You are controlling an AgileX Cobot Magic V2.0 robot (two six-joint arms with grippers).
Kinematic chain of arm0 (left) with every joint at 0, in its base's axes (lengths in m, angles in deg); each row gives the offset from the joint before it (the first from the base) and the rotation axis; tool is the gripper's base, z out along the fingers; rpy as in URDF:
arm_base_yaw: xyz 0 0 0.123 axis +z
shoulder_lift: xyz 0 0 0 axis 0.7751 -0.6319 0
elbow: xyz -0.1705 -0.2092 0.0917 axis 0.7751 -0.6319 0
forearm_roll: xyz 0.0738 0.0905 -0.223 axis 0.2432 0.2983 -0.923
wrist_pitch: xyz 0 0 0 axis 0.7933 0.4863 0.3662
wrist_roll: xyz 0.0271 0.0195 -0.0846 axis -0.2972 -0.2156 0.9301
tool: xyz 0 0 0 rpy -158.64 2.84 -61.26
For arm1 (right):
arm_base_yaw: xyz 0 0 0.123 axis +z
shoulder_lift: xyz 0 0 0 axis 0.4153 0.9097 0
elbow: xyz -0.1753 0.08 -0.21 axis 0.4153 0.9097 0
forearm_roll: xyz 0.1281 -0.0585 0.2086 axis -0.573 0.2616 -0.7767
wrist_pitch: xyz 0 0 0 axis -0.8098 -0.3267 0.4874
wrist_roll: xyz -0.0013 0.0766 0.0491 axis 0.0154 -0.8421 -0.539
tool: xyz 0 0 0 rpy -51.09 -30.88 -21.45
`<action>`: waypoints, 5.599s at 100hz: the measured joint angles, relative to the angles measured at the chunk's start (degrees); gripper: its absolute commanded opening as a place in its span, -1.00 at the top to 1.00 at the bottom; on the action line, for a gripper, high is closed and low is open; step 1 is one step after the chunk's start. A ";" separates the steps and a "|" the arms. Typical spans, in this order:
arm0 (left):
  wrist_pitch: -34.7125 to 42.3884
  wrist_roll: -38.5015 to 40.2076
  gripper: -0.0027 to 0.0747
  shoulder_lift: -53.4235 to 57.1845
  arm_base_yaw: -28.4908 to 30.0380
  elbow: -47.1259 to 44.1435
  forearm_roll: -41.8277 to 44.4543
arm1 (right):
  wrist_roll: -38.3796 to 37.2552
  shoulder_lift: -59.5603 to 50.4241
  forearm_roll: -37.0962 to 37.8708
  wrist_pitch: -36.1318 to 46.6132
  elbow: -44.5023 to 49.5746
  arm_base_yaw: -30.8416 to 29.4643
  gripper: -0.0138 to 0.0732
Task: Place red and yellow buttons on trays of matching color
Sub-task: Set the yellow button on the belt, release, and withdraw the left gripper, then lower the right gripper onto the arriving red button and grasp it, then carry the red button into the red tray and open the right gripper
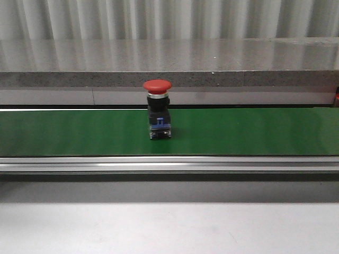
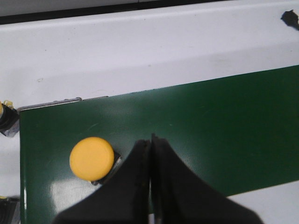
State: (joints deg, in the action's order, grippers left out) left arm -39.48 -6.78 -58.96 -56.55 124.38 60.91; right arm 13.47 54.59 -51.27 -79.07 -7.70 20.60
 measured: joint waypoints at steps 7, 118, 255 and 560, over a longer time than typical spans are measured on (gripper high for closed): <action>0.76 0.00 0.98 3.44 -0.17 -3.06 -0.29 | 0.00 0.00 0.00 0.00 0.00 0.00 0.83; 1.28 -0.30 0.98 49.31 -0.24 -33.74 -2.17 | 0.37 11.09 0.00 -28.11 -22.02 0.00 0.83; 1.28 -0.30 0.98 49.31 -0.24 -33.74 -2.17 | 7.59 80.47 -13.70 -63.10 -71.39 12.82 -0.68; 1.28 -0.30 0.98 49.31 -0.24 -33.74 -2.17 | 8.84 123.18 -10.70 -52.53 -103.36 -20.97 -0.65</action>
State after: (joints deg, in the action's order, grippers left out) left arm -38.20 -7.08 -9.65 -56.79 90.64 58.73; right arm 22.32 177.76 -61.97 -131.60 -111.06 -0.37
